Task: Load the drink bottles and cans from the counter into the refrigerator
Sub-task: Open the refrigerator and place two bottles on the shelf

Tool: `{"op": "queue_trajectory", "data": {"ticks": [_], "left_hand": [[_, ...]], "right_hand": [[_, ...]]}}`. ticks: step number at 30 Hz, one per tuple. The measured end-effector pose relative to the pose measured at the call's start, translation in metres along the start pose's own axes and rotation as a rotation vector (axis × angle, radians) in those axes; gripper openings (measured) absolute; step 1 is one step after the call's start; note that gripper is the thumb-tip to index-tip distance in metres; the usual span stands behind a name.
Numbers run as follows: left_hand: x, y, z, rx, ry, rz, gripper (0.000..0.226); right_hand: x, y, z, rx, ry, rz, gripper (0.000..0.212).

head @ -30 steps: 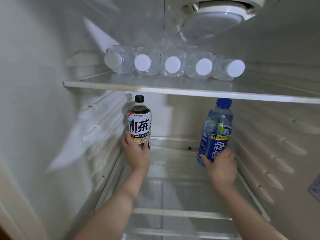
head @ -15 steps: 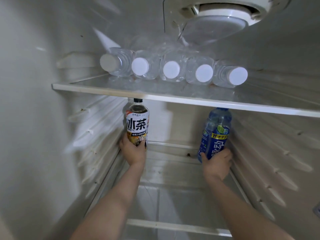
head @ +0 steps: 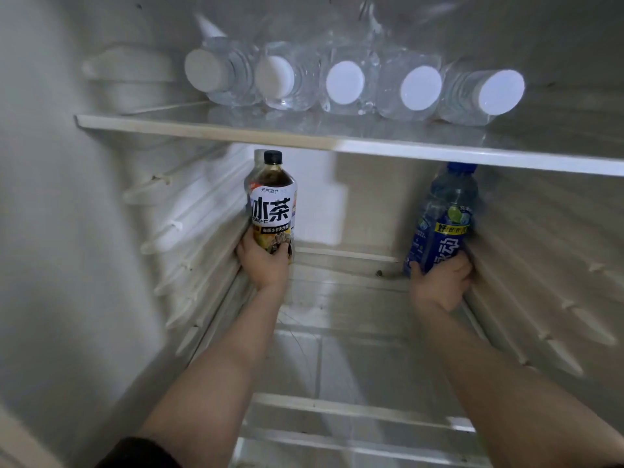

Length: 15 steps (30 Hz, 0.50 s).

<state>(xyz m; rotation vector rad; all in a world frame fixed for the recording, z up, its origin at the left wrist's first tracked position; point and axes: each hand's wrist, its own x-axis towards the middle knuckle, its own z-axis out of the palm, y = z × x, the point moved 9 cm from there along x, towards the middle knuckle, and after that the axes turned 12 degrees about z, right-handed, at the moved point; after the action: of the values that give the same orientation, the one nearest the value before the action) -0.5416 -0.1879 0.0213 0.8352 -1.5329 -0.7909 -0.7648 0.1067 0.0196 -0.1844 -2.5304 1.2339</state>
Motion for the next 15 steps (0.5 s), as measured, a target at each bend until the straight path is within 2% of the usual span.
{"op": "queue_trajectory", "data": {"ticks": [5,11,15], "left_hand": [[-0.002,-0.002,0.002,-0.014,-0.008,-0.004,0.068],[0.001,-0.004,0.004,0.018,-0.112,-0.013,0.071],[-0.005,0.002,-0.004,-0.06,-0.121,-0.045,0.062]], "right_hand": [[-0.001,0.002,-0.001,0.023,-0.012,0.005,0.085],[-0.008,0.016,-0.002,0.058,-0.128,0.068,0.085],[-0.018,0.023,-0.017,0.097,-0.227,0.044,0.062]]}}
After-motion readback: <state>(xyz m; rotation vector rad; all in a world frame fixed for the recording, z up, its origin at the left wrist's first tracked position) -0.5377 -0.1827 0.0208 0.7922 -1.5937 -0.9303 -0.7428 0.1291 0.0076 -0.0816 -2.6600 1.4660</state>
